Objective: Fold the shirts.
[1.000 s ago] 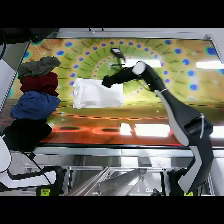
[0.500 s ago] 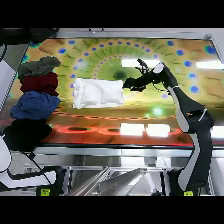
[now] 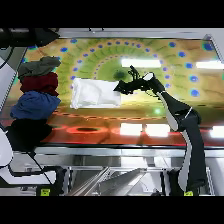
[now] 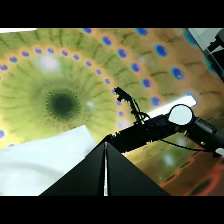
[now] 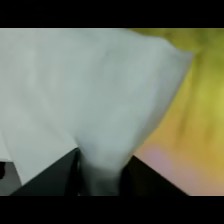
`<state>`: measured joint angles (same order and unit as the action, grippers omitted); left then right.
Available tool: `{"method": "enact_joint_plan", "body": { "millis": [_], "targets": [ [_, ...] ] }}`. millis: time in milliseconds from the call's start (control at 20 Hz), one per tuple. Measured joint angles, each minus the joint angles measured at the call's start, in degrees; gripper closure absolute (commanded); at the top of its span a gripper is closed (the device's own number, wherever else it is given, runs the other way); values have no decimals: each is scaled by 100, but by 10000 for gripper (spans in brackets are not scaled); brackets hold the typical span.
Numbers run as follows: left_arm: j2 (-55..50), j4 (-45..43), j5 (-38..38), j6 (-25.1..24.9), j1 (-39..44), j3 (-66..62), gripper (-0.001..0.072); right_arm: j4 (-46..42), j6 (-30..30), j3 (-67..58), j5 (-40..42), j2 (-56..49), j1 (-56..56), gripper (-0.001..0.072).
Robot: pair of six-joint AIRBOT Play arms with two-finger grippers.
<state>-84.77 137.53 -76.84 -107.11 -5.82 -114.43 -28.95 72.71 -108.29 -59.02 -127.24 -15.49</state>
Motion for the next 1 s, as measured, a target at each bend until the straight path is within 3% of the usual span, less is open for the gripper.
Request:
{"method": "enact_joint_plan", "body": {
  "millis": [200,350,700,1000],
  "targets": [
    [-120,0,-129,61,0,0,694,601,-374,-11,-24,254,-37,692],
    [-149,7,-232,85,0,0,694,503,-380,-20,11,911,291,692],
    [-162,9,-431,120,0,0,694,-2142,1727,-22,-116,2699,2288,692],
    [-162,9,-498,258,0,0,694,-3620,2583,275,-892,3117,4242,694]
  ]
}}
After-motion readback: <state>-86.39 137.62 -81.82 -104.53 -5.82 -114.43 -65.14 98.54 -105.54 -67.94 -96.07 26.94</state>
